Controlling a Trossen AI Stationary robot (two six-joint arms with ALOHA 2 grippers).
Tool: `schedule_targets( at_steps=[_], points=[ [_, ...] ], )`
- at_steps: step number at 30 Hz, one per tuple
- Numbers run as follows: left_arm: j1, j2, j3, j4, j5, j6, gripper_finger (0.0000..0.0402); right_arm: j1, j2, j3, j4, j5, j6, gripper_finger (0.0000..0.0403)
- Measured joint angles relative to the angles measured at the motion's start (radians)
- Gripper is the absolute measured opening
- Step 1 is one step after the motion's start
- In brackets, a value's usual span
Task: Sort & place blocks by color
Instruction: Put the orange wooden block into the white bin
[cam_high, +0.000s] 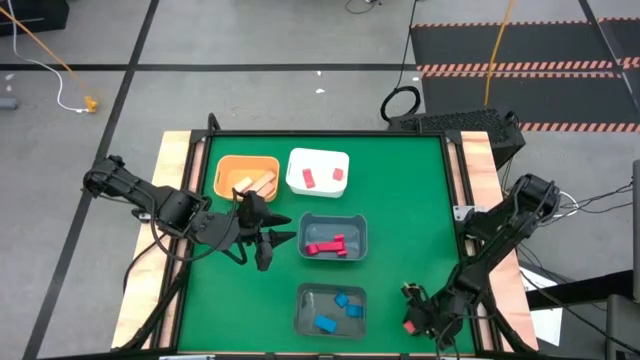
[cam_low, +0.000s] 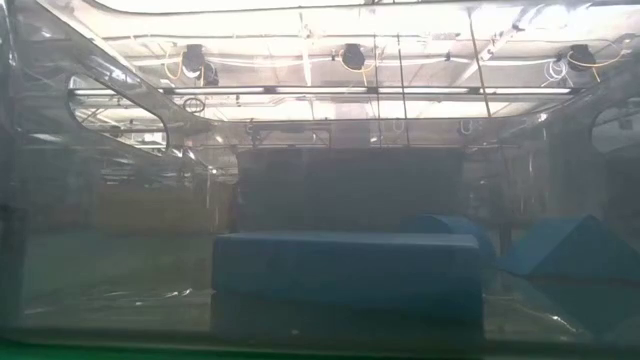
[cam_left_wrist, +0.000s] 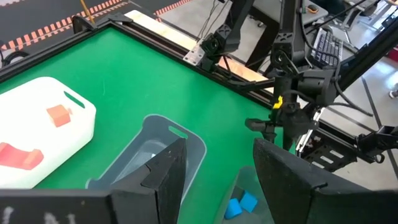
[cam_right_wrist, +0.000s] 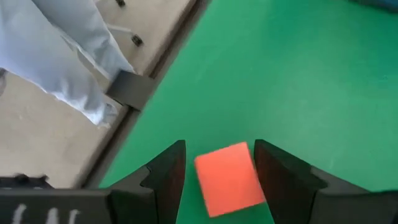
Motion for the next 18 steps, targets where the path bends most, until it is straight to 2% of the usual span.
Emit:
schedule_targets(
  at_steps=[12, 15, 18],
  points=[
    [0.0, 0.0, 0.0, 0.0, 0.0, 0.005, 0.0186, 0.0, 0.066, 0.001, -0.004, 0.006, -0.112, 0.0181],
    [0.0, 0.0, 0.0, 0.0, 0.0, 0.008, 0.0186, 0.0, 0.066, 0.001, -0.007, 0.007, -0.112, 0.0161],
    [0.0, 0.0, 0.0, 0.0, 0.0, 0.01, 0.0186, 0.0, 0.066, 0.001, -0.008, 0.007, -0.107, 0.0123]
  ],
)
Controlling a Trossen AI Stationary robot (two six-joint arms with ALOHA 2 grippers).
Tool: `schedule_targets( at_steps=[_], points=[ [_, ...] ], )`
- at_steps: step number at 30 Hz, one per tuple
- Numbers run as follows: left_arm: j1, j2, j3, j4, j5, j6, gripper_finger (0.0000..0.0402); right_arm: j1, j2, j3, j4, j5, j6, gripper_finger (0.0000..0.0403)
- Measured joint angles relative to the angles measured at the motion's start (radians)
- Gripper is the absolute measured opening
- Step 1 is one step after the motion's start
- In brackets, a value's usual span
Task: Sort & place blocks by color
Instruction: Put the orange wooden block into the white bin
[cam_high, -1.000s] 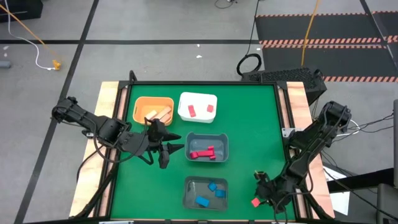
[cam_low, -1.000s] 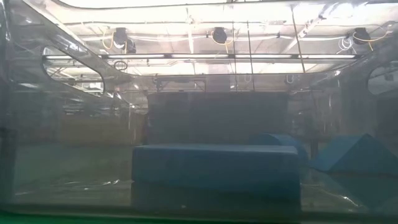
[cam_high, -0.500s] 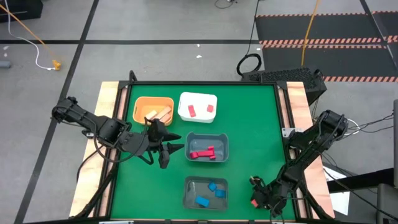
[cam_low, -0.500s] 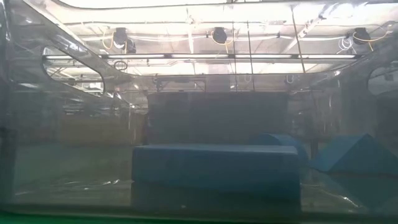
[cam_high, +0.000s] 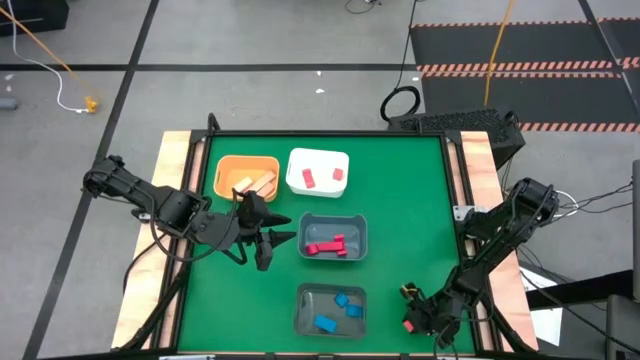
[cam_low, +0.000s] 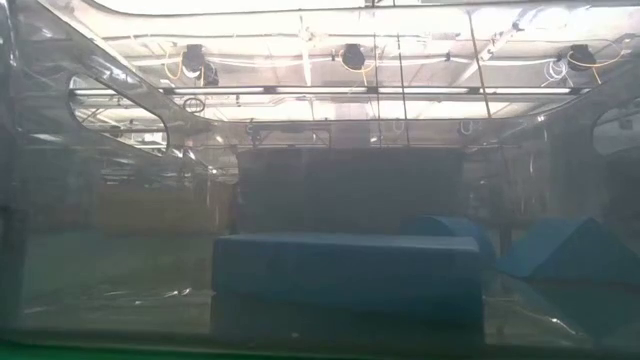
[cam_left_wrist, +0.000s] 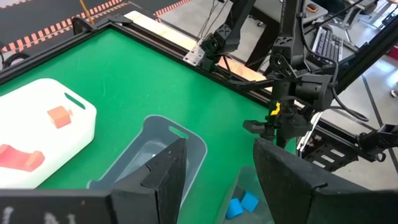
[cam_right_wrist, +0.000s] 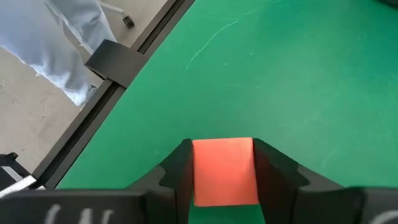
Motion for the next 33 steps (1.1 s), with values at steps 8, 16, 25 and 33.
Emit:
schedule_targets(
  at_steps=[8, 16, 25, 33],
  points=[
    [0.0, 0.0, 0.0, 0.0, 0.0, 0.013, 0.0186, -0.001, -0.066, -0.004, -0.005, -0.007, 0.136, 0.0116],
    [0.013, 0.0, 0.0, 0.0, 0.001, 0.11, 0.0186, -0.05, -0.279, -0.003, 0.002, 0.166, 0.158, 0.0116],
    [0.117, 0.0, 0.0, 0.001, 0.0, 0.262, 0.0186, -0.316, -0.496, -0.003, 0.005, 0.497, -0.11, 0.0116],
    [0.3, 0.0, 0.0, 0.001, 0.0, 0.394, 0.0186, -0.716, -0.488, -0.003, 0.063, 0.313, -0.296, 0.0116]
  ],
)
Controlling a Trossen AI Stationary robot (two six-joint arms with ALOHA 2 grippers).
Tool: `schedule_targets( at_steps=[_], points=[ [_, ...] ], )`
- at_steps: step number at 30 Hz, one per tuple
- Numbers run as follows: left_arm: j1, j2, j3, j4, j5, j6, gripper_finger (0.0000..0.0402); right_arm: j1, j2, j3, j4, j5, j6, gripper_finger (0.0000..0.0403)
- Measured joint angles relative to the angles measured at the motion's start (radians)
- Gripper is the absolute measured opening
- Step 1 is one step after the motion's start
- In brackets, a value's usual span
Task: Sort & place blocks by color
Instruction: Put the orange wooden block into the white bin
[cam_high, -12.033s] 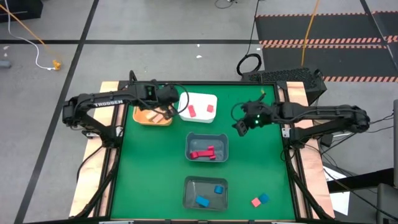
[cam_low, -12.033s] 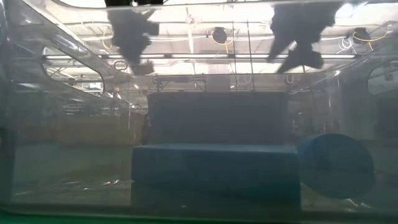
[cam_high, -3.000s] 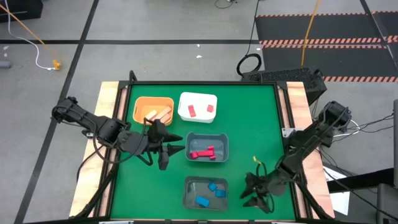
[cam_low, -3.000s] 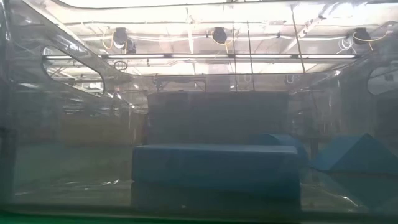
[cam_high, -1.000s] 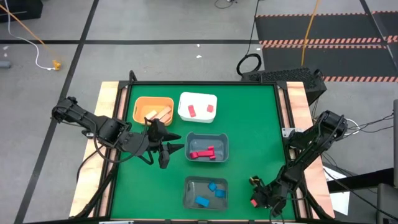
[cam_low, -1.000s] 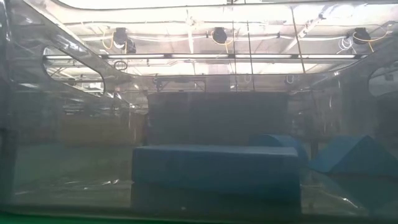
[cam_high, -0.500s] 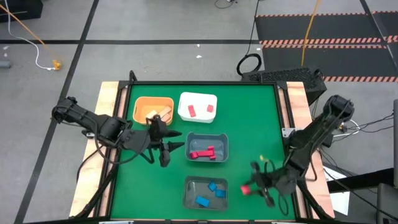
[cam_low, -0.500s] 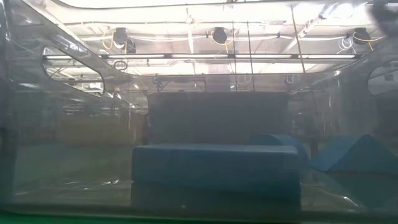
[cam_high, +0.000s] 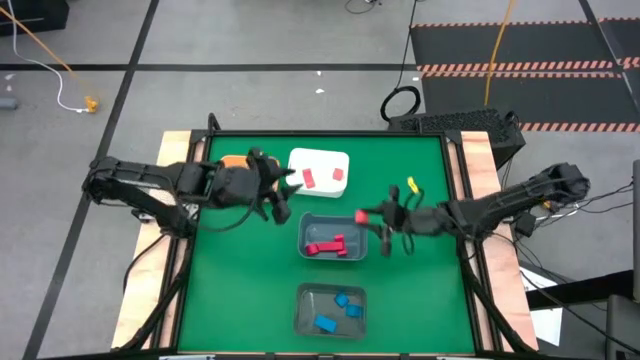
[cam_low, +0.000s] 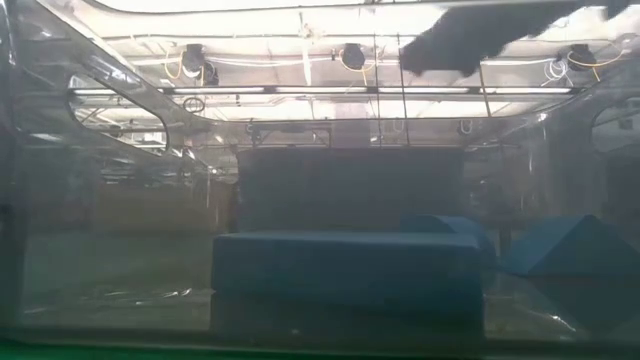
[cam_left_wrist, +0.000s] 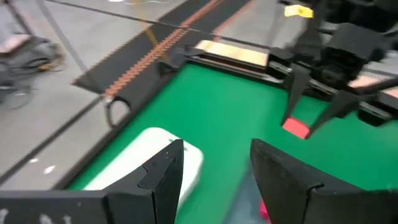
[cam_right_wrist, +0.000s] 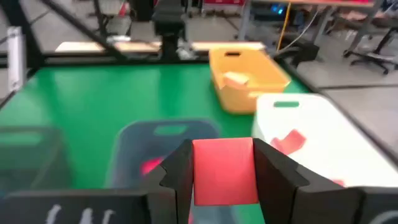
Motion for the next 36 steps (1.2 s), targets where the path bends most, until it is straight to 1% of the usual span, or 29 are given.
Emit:
schedule_targets(
  at_steps=[2, 6, 10, 13, 17, 22, 26, 30, 33, 36],
  points=[
    [0.051, 0.0, 0.0, 0.0, 0.0, 0.024, 0.0186, -0.098, 0.014, 0.0, 0.072, -0.074, -0.053, 0.0116],
    [0.156, 0.0, 0.0, 0.003, 0.0, 0.054, 0.0186, -0.274, 0.044, 0.002, 0.213, -0.184, -0.123, 0.0117],
    [0.261, 0.0, 0.0, 0.016, 0.0, 0.054, 0.0186, -0.44, 0.101, 0.002, 0.289, -0.378, -0.092, 0.0118],
    [0.331, 0.0, 0.0, 0.035, 0.0, 0.055, 0.0186, -0.549, 0.157, 0.002, 0.377, -0.523, -0.072, 0.0118],
    [0.405, 0.0, 0.0, 0.04, 0.001, 0.079, 0.0186, -0.655, 0.232, 0.002, 0.518, -0.655, -0.047, 0.0118],
    [0.472, -0.003, 0.0, 0.038, 0.001, 0.106, 0.0186, -0.735, 0.335, 0.002, 0.616, -0.79, 0.083, 0.0118],
    [0.509, -0.004, 0.0, 0.034, 0.002, 0.111, 0.0186, -0.752, 0.432, 0.002, 0.721, -0.862, 0.193, 0.0118],
    [0.537, -0.004, 0.0, 0.026, 0.014, 0.142, 0.0186, -0.746, 0.518, 0.008, 0.829, -0.869, 0.272, 0.0118],
    [0.554, -0.004, 0.0, 0.021, 0.038, 0.177, 0.0186, -0.744, 0.555, 0.022, 0.852, -0.86, 0.259, 0.0118],
    [0.574, -0.004, 0.0, 0.021, 0.057, 0.207, 0.0186, -0.744, 0.583, 0.03, 0.825, -0.817, 0.182, 0.0118]
  ],
)
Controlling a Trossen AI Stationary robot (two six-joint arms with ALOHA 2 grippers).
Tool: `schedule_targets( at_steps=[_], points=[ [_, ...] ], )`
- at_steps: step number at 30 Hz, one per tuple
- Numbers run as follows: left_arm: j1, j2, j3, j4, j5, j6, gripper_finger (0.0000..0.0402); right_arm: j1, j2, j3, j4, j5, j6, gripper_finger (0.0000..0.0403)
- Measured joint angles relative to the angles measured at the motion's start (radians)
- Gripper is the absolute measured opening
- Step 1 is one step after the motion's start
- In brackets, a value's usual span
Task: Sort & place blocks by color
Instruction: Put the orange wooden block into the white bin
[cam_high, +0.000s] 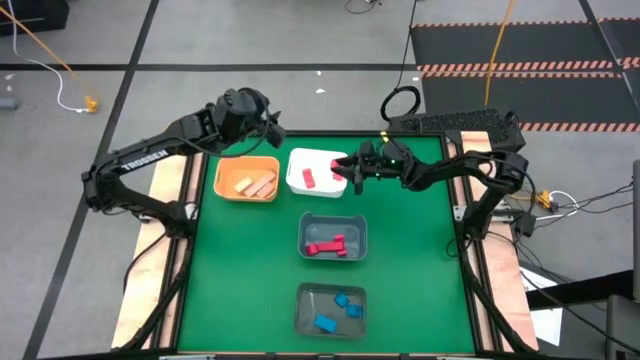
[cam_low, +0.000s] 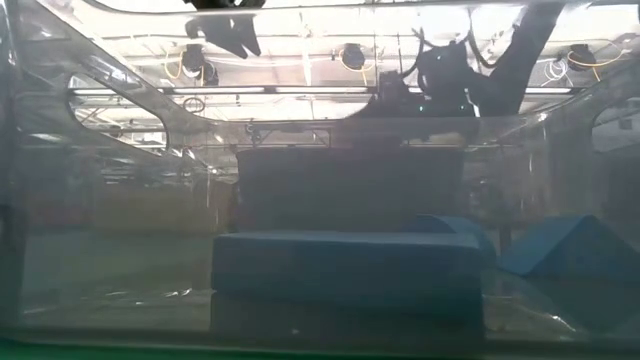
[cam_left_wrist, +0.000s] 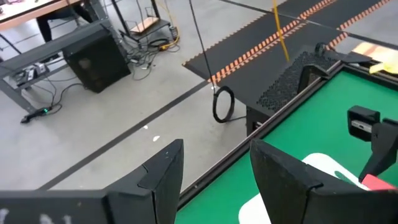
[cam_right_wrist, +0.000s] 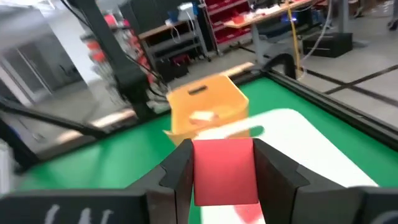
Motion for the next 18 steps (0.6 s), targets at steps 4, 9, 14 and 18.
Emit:
schedule_targets(
  at_steps=[4, 9, 14, 18],
  points=[
    [0.027, -0.007, 0.0, -0.015, 0.008, 0.003, 0.0186, 0.0, 0.03, 0.001, -0.048, 0.008, -0.071, 0.0118],
    [0.051, -0.021, 0.0, -0.023, 0.028, 0.011, 0.0186, 0.0, 0.061, 0.001, -0.054, 0.008, -0.071, 0.0118],
    [0.072, -0.037, 0.0, -0.02, 0.045, 0.025, 0.0186, 0.0, 0.071, 0.001, -0.056, 0.037, -0.056, 0.013],
    [0.081, -0.046, 0.0, -0.027, 0.052, 0.031, 0.0186, -0.001, 0.071, 0.001, -0.055, 0.061, -0.018, 0.0154]
  ],
)
